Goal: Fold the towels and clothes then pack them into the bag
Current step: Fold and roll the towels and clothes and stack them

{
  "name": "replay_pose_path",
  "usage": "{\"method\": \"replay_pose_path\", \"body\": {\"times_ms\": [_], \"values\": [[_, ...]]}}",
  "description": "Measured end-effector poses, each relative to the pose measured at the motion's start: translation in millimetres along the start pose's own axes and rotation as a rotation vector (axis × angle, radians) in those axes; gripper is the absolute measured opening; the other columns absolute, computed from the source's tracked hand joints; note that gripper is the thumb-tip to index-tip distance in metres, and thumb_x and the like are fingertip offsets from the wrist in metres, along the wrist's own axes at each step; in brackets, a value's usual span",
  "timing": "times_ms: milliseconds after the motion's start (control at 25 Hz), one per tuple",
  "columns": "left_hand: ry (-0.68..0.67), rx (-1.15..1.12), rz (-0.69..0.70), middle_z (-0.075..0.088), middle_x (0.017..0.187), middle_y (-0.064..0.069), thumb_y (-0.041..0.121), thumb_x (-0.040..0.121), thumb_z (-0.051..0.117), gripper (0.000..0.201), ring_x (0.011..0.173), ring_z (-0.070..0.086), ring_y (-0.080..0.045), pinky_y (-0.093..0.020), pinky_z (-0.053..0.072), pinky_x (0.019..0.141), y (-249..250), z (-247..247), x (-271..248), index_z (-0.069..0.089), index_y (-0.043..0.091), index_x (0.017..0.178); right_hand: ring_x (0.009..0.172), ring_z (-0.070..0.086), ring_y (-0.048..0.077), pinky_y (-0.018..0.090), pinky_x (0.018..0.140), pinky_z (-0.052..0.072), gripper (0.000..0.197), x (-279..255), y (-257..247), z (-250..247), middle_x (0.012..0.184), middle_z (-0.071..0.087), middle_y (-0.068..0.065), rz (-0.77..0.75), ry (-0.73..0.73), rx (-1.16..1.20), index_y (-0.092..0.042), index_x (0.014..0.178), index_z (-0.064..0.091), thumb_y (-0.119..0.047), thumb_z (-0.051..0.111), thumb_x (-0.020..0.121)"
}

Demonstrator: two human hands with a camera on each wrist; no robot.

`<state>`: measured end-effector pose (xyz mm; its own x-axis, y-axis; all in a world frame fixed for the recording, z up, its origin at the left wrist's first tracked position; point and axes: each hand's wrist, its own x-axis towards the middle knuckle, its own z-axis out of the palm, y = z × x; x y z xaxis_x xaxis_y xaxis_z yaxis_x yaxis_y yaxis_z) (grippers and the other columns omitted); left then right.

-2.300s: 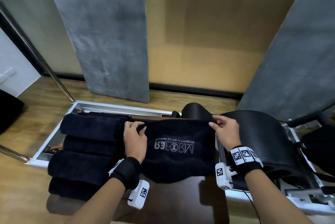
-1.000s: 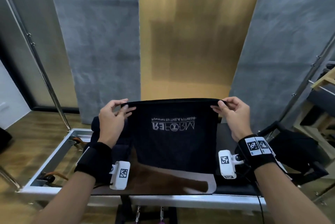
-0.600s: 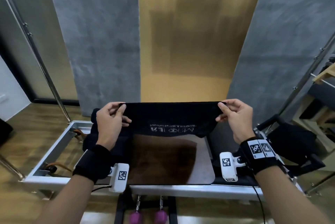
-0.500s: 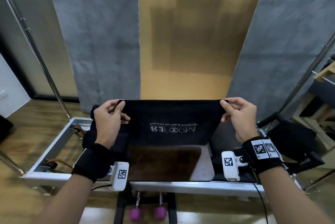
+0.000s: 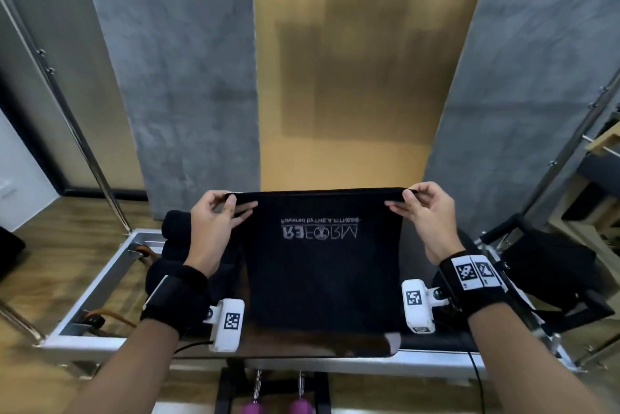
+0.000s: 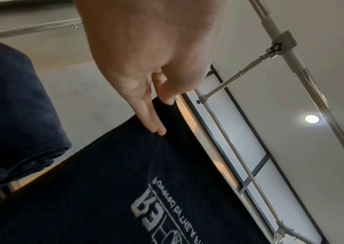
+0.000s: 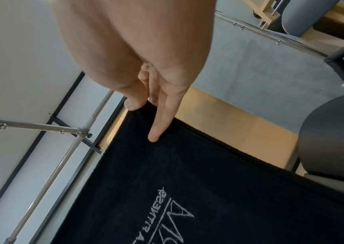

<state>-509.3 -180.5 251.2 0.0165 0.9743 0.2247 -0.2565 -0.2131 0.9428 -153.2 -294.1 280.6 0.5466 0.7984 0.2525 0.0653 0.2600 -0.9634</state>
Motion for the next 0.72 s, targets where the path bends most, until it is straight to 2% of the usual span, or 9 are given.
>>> {"method": "replay_pose_path", "body": {"times_ms": [160, 240, 320, 400, 480, 520, 600, 640, 720], "values": [[-0.004, 0.039, 0.084, 0.079, 0.105, -0.008, 0.005, 0.11, 0.053, 0.009, 0.11, 0.077, -0.029, -0.027, 0.059, 0.096, -6.0, 1.4, 7.1, 0.062, 0.004, 0.11, 0.093, 0.077, 0.037, 0.039, 0.089, 0.063, 0.007, 3.6, 3.5, -3.5, 0.099, 0.059, 0.023, -0.046, 0.015, 0.037, -0.005, 0.101, 0.053, 0.001, 0.054, 0.105], [0.021, 0.06, 0.085, 0.078, 0.111, -0.012, 0.006, 0.109, 0.055, 0.011, 0.111, 0.076, -0.03, -0.031, 0.059, 0.098, -17.8, -1.3, 2.1, 0.065, 0.004, 0.112, 0.092, 0.077, 0.037, 0.039, 0.088, 0.063, 0.005, -4.2, 16.6, -9.6, 0.1, 0.062, 0.026, -0.032, 0.017, 0.045, -0.005, 0.101, 0.055, -0.001, 0.056, 0.104], [0.045, 0.08, 0.062, 0.074, 0.116, -0.019, 0.006, 0.109, 0.054, 0.013, 0.111, 0.075, -0.032, -0.038, 0.059, 0.099, -36.3, -6.5, -13.1, 0.066, 0.011, 0.11, 0.092, 0.077, 0.036, 0.04, 0.087, 0.064, 0.005, -20.5, 38.1, -15.7, 0.101, 0.064, 0.027, 0.011, 0.021, 0.052, -0.005, 0.1, 0.056, -0.001, 0.057, 0.104], [0.08, 0.13, -0.033, 0.068, 0.115, -0.021, 0.008, 0.111, 0.051, 0.015, 0.1, 0.077, -0.031, -0.04, 0.065, 0.085, -61.8, -12.2, -38.3, 0.063, 0.017, 0.107, 0.091, 0.077, 0.036, 0.04, 0.085, 0.064, 0.007, -44.2, 67.6, -22.8, 0.1, 0.067, 0.021, 0.099, 0.031, 0.033, -0.005, 0.099, 0.057, 0.001, 0.057, 0.103], [0.13, 0.237, -0.176, 0.062, 0.102, -0.021, 0.013, 0.112, 0.05, 0.018, 0.074, 0.076, -0.027, -0.04, 0.065, 0.061, -88.6, -20.0, -68.1, 0.059, 0.026, 0.103, 0.087, 0.077, 0.035, 0.041, 0.081, 0.064, 0.008, -72.0, 99.8, -30.2, 0.095, 0.071, 0.016, 0.217, 0.036, -0.019, -0.005, 0.098, 0.058, 0.002, 0.057, 0.102], [0.149, 0.307, -0.235, 0.061, 0.095, -0.021, 0.015, 0.112, 0.049, 0.022, 0.062, 0.072, -0.025, -0.041, 0.063, 0.053, -101.0, -23.7, -82.4, 0.058, 0.031, 0.099, 0.082, 0.077, 0.034, 0.041, 0.076, 0.064, 0.008, -85.0, 115.1, -34.1, 0.093, 0.071, 0.017, 0.278, 0.036, -0.06, -0.004, 0.097, 0.058, 0.002, 0.057, 0.102], [0.169, 0.432, -0.297, 0.061, 0.086, -0.021, 0.017, 0.112, 0.048, 0.026, 0.051, 0.066, -0.023, -0.041, 0.061, 0.046, -119.2, -28.8, -104.7, 0.056, 0.036, 0.095, 0.062, 0.072, 0.029, 0.037, 0.057, 0.06, 0.005, -104.9, 139.9, -42.9, 0.083, 0.07, 0.021, 0.372, 0.047, -0.154, -0.003, 0.098, 0.058, 0.0, 0.06, 0.101], [0.179, 0.477, -0.305, 0.062, 0.083, -0.021, 0.018, 0.112, 0.048, 0.024, 0.048, 0.065, -0.023, -0.041, 0.06, 0.045, -126.1, -30.1, -112.3, 0.055, 0.035, 0.096, 0.051, 0.067, 0.028, 0.034, 0.047, 0.054, 0.004, -110.0, 149.7, -47.0, 0.075, 0.069, 0.02, 0.396, 0.057, -0.202, -0.001, 0.098, 0.059, -0.002, 0.062, 0.101], [0.208, 0.522, -0.298, 0.063, 0.079, -0.023, 0.019, 0.112, 0.046, 0.019, 0.047, 0.065, -0.025, -0.039, 0.059, 0.043, -136.1, -28.5, -116.1, 0.053, 0.031, 0.1, 0.04, 0.056, 0.028, 0.029, 0.038, 0.041, 0.009, -108.3, 162.9, -52.0, 0.06, 0.063, 0.015, 0.401, 0.073, -0.278, 0.001, 0.097, 0.061, -0.006, 0.067, 0.098]]}}
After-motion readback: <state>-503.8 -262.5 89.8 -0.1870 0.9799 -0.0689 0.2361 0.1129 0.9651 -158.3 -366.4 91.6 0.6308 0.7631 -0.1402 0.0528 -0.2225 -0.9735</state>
